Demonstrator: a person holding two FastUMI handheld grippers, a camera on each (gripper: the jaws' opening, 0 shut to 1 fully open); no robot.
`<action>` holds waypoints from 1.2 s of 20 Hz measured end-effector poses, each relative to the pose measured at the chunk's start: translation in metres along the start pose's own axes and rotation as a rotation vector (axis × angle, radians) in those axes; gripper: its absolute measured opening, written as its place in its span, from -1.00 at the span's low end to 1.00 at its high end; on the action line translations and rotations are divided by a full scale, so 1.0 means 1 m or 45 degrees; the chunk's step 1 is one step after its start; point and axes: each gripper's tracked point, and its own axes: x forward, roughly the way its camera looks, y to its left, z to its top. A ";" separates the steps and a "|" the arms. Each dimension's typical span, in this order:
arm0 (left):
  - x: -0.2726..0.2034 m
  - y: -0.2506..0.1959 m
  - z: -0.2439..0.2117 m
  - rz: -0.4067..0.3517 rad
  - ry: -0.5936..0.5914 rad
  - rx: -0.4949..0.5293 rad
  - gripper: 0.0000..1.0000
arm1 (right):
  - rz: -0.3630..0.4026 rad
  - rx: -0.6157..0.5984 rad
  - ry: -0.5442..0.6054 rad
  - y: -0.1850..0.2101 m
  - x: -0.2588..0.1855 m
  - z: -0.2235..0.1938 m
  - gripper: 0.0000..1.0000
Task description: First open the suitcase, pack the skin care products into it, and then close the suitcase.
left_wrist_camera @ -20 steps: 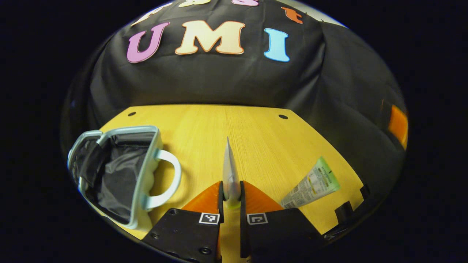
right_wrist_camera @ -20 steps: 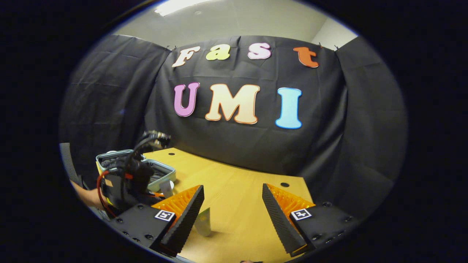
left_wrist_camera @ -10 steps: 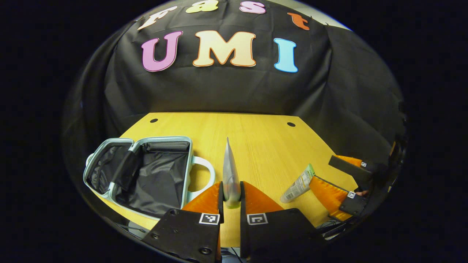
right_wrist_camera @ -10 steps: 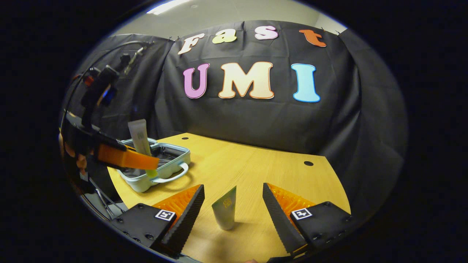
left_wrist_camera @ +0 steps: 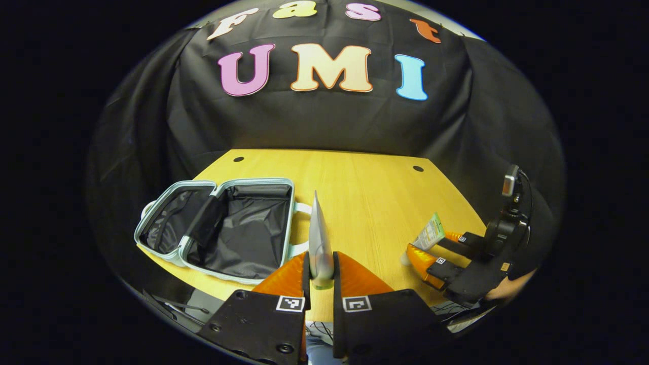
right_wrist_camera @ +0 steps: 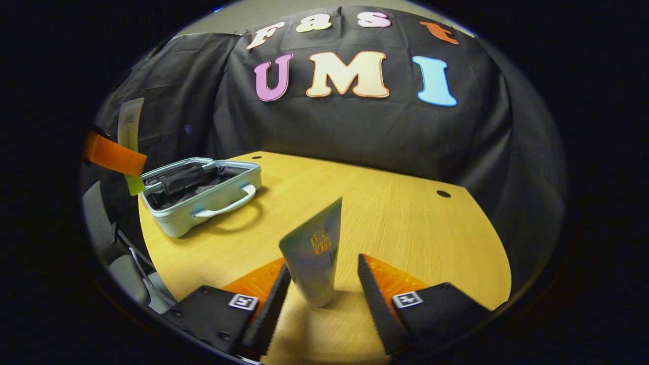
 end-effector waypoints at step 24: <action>0.054 0.151 -0.012 0.119 0.310 0.038 -0.74 | 0.125 0.138 0.026 0.094 0.000 0.110 -0.61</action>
